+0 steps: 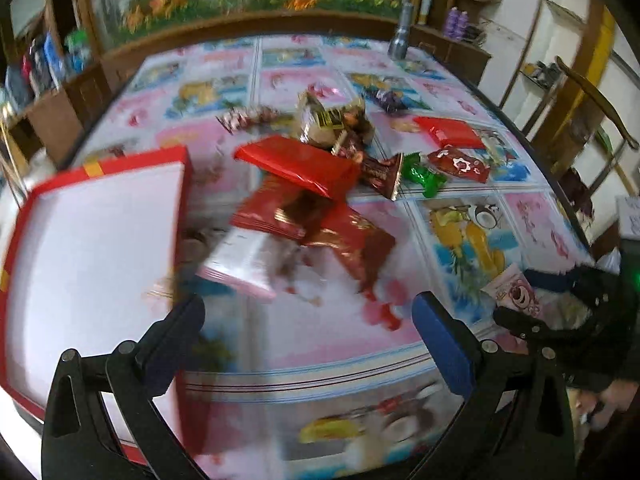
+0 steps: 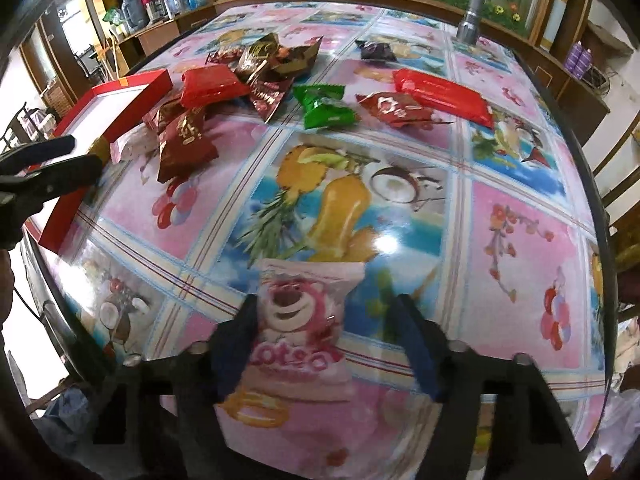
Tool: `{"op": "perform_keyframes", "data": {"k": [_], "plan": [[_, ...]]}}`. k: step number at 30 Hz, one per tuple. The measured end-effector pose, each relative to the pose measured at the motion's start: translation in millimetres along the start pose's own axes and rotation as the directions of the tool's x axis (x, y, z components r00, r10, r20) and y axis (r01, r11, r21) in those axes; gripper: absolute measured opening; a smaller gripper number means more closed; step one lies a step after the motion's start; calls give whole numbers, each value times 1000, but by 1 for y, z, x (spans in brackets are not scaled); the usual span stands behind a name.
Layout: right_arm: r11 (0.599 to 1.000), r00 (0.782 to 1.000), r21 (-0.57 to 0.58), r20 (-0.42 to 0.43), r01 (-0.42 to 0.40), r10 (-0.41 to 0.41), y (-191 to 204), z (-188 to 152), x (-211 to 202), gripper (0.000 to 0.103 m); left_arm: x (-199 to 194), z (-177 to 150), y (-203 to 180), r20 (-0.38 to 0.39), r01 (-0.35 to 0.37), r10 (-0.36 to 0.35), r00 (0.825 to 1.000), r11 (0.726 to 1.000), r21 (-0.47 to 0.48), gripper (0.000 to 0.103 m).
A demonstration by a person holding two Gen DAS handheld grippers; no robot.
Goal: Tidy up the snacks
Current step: 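Grasp the pink Lotso bear packet with the right tool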
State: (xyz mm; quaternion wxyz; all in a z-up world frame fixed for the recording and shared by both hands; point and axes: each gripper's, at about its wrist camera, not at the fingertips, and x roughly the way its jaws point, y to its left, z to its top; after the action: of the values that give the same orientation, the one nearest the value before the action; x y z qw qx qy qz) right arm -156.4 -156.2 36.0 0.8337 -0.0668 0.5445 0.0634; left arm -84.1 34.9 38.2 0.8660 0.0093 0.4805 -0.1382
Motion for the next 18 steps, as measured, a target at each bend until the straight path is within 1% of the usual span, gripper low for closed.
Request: {"op": "perform_keyframes", "data": {"k": [1, 2, 3, 4, 5, 8, 9, 10, 12, 15, 16, 18], "plan": [[1000, 1000, 1, 4, -2, 2, -5, 1, -1, 53, 6, 2, -4, -18, 0, 0, 1000, 1000, -22, 103], [1000, 1000, 3, 6, -3, 3, -8, 3, -2, 43, 10, 5, -8, -29, -13, 13, 1000, 1000, -27, 103], [1000, 1000, 8, 8, -5, 5, -14, 5, -2, 40, 15, 9, -10, -36, -15, 13, 999, 998, -53, 103], [1000, 1000, 19, 12, -13, 13, -21, 8, -2, 40, 20, 12, -13, -43, -29, 26, 999, 997, -69, 103], [999, 1000, 32, 18, -20, 19, -29, 12, -1, 40, 25, 17, -16, -56, -30, 24, 998, 995, -98, 103], [997, 999, 77, 38, -10, 7, -51, 22, 6, 40, 41, 26, -19, -106, -34, 19, 994, 990, -139, 103], [995, 999, 94, 51, -23, 18, -57, 25, 7, 39, 46, 27, -18, -124, -39, 18, 992, 985, -166, 103], [992, 997, 116, 62, -45, 38, -64, 30, 9, 39, 51, 27, -17, -137, -38, 10, 990, 979, -199, 103], [983, 993, 162, 86, -87, 74, -75, 39, 11, 39, 57, 26, -15, -149, -48, 13, 989, 971, -235, 103], [964, 985, 231, 140, -136, 105, -90, 52, 18, 39, 64, 26, -14, -151, -87, 50, 987, 964, -252, 103], [953, 979, 255, 162, -162, 123, -94, 56, 20, 39, 65, 26, -14, -154, -102, 64, 986, 962, -253, 103], [927, 959, 291, 221, -238, 177, -103, 64, 23, 39, 67, 29, -15, -144, -129, 94, 985, 958, -258, 103]]}}
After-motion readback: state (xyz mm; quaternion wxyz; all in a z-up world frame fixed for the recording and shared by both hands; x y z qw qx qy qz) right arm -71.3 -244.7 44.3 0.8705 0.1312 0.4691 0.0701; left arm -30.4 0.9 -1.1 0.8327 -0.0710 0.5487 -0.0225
